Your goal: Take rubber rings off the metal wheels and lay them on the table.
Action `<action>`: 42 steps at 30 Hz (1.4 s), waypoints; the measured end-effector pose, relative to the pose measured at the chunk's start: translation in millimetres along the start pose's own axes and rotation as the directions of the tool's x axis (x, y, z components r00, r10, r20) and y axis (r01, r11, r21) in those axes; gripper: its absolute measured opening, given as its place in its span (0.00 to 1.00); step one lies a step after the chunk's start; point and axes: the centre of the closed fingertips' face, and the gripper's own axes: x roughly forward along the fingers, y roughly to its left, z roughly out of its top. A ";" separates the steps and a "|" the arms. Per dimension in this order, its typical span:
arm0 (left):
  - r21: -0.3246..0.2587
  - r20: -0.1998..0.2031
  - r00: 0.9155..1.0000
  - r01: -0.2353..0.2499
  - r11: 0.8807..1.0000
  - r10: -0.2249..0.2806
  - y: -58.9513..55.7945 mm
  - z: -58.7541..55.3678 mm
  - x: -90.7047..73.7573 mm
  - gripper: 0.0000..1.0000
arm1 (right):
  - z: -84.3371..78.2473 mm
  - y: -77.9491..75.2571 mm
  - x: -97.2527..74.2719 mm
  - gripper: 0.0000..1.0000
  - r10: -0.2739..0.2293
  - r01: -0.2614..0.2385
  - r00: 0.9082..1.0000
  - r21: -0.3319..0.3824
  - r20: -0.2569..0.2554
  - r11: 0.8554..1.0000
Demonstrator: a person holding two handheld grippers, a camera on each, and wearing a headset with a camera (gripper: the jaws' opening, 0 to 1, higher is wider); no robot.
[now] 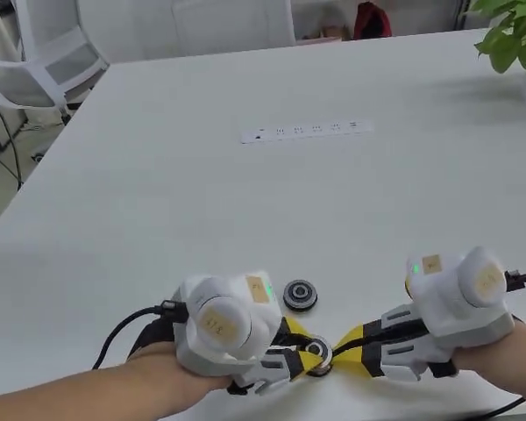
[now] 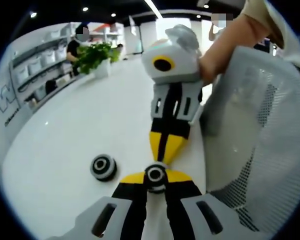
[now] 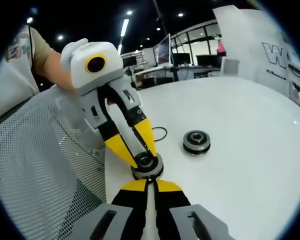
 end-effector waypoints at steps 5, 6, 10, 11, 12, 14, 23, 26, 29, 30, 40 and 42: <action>0.054 0.000 1.000 -0.013 0.998 0.013 -2.8 1.9 2.2 0.14 | -0.3 -2.4 0.2 0.00 -0.009 0.008 1.000 0.059 0.005 0.998; 0.053 0.002 1.000 -0.008 0.999 0.007 -5.3 2.8 3.5 0.13 | 0.2 -2.5 0.2 0.00 -0.009 0.006 1.000 0.122 0.020 0.993; 0.086 0.006 1.000 -0.002 0.996 0.002 -8.7 7.0 7.1 0.12 | -0.9 -7.2 -2.2 0.00 -0.010 -0.002 0.998 0.215 0.055 0.977; 0.085 0.005 1.000 -0.001 0.996 0.000 -9.2 7.2 7.3 0.12 | -0.8 -7.9 -3.7 0.00 -0.008 -0.007 0.998 0.236 0.061 0.972; 0.086 0.004 1.000 -0.004 0.996 0.004 -8.4 7.0 6.9 0.12 | 0.2 -7.8 -4.1 0.00 -0.009 -0.009 0.997 0.251 0.072 0.968; 0.084 0.004 1.000 -0.004 0.996 0.003 -8.1 6.9 6.5 0.12 | 0.2 -7.1 -4.3 0.00 -0.009 -0.009 0.997 0.244 0.073 0.970; 0.080 0.009 1.000 -0.002 0.997 0.001 -7.4 6.4 5.9 0.12 | 6.5 -9.2 -6.9 0.00 -0.009 -0.031 0.992 0.314 0.125 0.949; 0.080 0.010 1.000 -0.003 0.997 0.002 -7.3 6.4 6.0 0.12 | 6.8 -9.0 -7.7 0.00 -0.005 -0.040 0.991 0.333 0.133 0.942; 0.079 0.009 1.000 -0.003 0.997 0.002 -7.0 6.5 6.1 0.12 | 7.6 -8.3 -7.7 0.00 -0.005 -0.040 0.991 0.333 0.133 0.942; 0.077 0.010 1.000 -0.003 0.997 0.002 -6.8 6.4 6.2 0.12 | 7.5 -8.3 -7.7 0.00 -0.005 -0.040 0.991 0.333 0.132 0.942; 0.084 -0.018 1.000 0.008 0.996 -0.007 -9.3 4.7 2.0 0.14 | 6.0 -7.3 -6.7 0.00 0.000 -0.039 0.993 0.323 0.120 0.946; 0.079 -0.024 1.000 0.012 0.997 -0.010 -9.9 3.8 0.8 0.14 | 5.7 -7.7 -6.5 0.00 0.001 -0.039 0.993 0.322 0.119 0.946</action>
